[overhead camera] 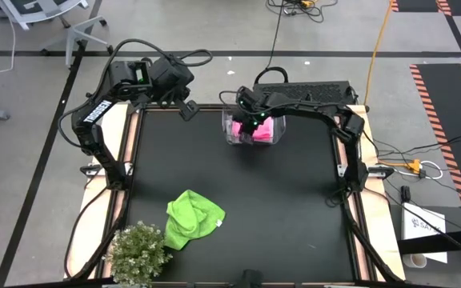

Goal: Fold microfiber towels
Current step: Stack the folded pink microfiber cloth on top of the gray microfiber cloth in the transparent bin

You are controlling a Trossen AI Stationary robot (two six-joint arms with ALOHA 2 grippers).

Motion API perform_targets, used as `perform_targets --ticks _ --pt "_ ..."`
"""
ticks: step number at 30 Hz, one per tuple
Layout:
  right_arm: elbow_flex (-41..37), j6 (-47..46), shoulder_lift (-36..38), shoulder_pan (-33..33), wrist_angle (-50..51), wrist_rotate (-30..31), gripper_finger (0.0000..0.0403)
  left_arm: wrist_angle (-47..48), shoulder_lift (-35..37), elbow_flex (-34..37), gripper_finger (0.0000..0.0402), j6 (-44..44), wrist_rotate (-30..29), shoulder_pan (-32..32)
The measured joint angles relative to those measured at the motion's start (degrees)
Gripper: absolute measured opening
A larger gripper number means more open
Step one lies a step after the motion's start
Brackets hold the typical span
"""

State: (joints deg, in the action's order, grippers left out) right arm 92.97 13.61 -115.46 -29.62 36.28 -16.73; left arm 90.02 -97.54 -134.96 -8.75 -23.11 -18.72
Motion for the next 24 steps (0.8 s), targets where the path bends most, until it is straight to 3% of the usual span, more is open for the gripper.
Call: perform_targets --ticks 4,6,15,24 --pt "0.4 0.7 6.1 -0.8 2.4 0.8 0.0000 0.0 0.0 0.0 0.0003 0.8 0.0 0.0" --pt "0.5 2.8 7.9 -1.7 2.5 3.9 0.0000 0.0 0.0 0.0 0.0003 0.8 0.0 0.0" --pt "-0.6 5.5 4.7 -9.0 8.6 9.3 0.0000 0.0 0.0 0.0 0.0003 1.1 0.0 -0.1" --pt "-6.7 5.1 4.1 -11.6 7.4 9.1 0.0000 0.0 0.0 0.0 0.0003 1.5 0.0 -0.3"
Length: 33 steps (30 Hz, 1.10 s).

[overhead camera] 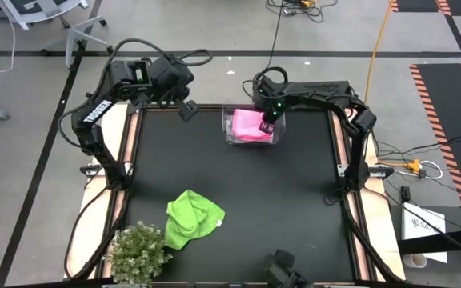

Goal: Fold microfiber towels
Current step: Stack the folded pink microfiber cloth on top of the gray microfiber cloth in the transparent bin

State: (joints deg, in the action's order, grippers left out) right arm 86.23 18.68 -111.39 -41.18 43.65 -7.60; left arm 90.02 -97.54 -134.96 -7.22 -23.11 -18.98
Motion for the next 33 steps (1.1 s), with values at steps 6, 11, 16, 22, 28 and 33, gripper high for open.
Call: perform_targets --ticks 6,11,16,22,28,33 --pt "-4.5 0.1 0.5 0.1 -5.1 0.6 0.0000 0.0 0.0 0.0 0.0003 0.0 0.0 -1.0" --pt "-3.7 -0.1 0.3 0.1 -6.3 0.3 0.0000 0.0 0.0 0.0 0.0003 -0.1 0.0 -1.8" --pt "-0.3 -1.9 3.0 1.3 -1.7 -4.7 0.0000 0.0 0.0 0.0 0.0003 -0.3 0.0 -2.0" --pt "-0.1 -1.2 5.1 4.8 3.0 -5.1 0.0000 0.0 0.0 0.0 0.0003 -0.4 0.0 -2.0" --pt "-2.4 0.5 4.9 6.6 4.6 -4.6 0.0000 0.0 0.0 0.0 0.0003 -0.5 0.0 -2.0" --pt "-5.0 0.2 4.9 6.8 0.9 -4.5 0.0000 0.0 0.0 0.0 0.0003 -0.5 0.0 -2.0"
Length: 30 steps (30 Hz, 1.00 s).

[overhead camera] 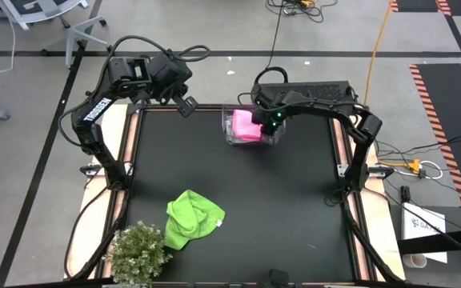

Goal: Fold microfiber towels
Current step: Stack the folded pink microfiber cloth on top of the gray microfiber cloth in the transparent bin, then fold the green microfiber cloth

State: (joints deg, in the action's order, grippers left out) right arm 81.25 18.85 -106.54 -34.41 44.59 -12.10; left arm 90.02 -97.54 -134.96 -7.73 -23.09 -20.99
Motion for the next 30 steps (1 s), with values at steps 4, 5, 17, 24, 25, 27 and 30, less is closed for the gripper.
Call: perform_targets --ticks 4,5,17,24,25,27,30 --pt "-2.8 -0.1 0.0 -0.1 -3.6 0.1 0.0000 0.0 0.0 0.0 0.0003 0.0 0.0 0.0" --pt "-3.4 -0.3 0.0 -0.2 -4.3 0.1 0.0000 0.0 0.0 0.0 0.0003 0.0 0.0 0.0" --pt "-0.5 -7.2 15.5 1.9 -5.0 0.1 0.0000 0.0 0.0 0.0 0.0002 -2.1 0.8 2.9" --pt "-2.1 -14.3 31.3 5.1 -5.6 0.4 0.0000 -0.1 0.0 8.2 0.0002 -12.1 -5.7 13.0" --pt "-2.7 -15.2 33.0 5.5 -5.7 0.3 0.0000 -0.1 0.0 10.4 0.0002 -14.4 -6.5 14.3" --pt "-4.5 -16.8 36.2 6.5 -6.3 0.1 0.0000 -0.1 0.0 15.3 0.0003 -19.2 -7.0 16.8" --pt "-7.8 -17.8 40.4 8.4 -8.0 0.1 0.0000 -1.1 0.0 23.9 0.0003 -27.4 -7.0 20.2"
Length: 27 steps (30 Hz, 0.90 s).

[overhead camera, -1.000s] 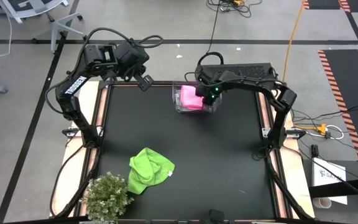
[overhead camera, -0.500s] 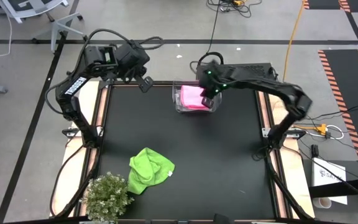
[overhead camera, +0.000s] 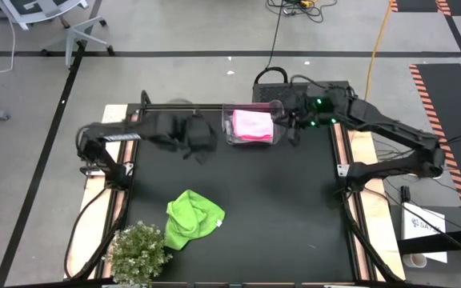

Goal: Fold microfiber towels
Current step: Fold the green microfiber cloth

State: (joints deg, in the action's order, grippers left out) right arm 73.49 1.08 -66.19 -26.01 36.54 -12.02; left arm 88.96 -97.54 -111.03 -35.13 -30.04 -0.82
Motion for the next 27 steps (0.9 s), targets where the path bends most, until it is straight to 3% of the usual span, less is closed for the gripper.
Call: perform_targets --ticks 5,11,15,21,27 --pt "-8.3 -0.5 4.1 5.5 -6.0 0.0 0.0000 -2.1 -0.1 12.0 0.0005 -15.5 3.3 5.0" --pt "-17.6 -14.9 3.5 15.1 -15.3 -1.4 0.0000 -2.1 -0.1 16.4 0.0002 -26.1 7.1 11.1" --pt "-19.7 -20.4 0.0 21.9 -22.0 -1.0 0.0000 -2.1 0.5 16.4 0.0013 -28.7 7.1 15.1" --pt "-19.7 -25.8 -3.5 28.3 -27.8 6.4 0.0000 -1.1 0.6 16.4 0.0020 -32.7 8.3 21.2" --pt "-19.6 -29.1 -4.0 32.7 -28.2 15.0 0.0000 -1.3 0.5 16.4 0.0021 -30.4 9.7 26.7"
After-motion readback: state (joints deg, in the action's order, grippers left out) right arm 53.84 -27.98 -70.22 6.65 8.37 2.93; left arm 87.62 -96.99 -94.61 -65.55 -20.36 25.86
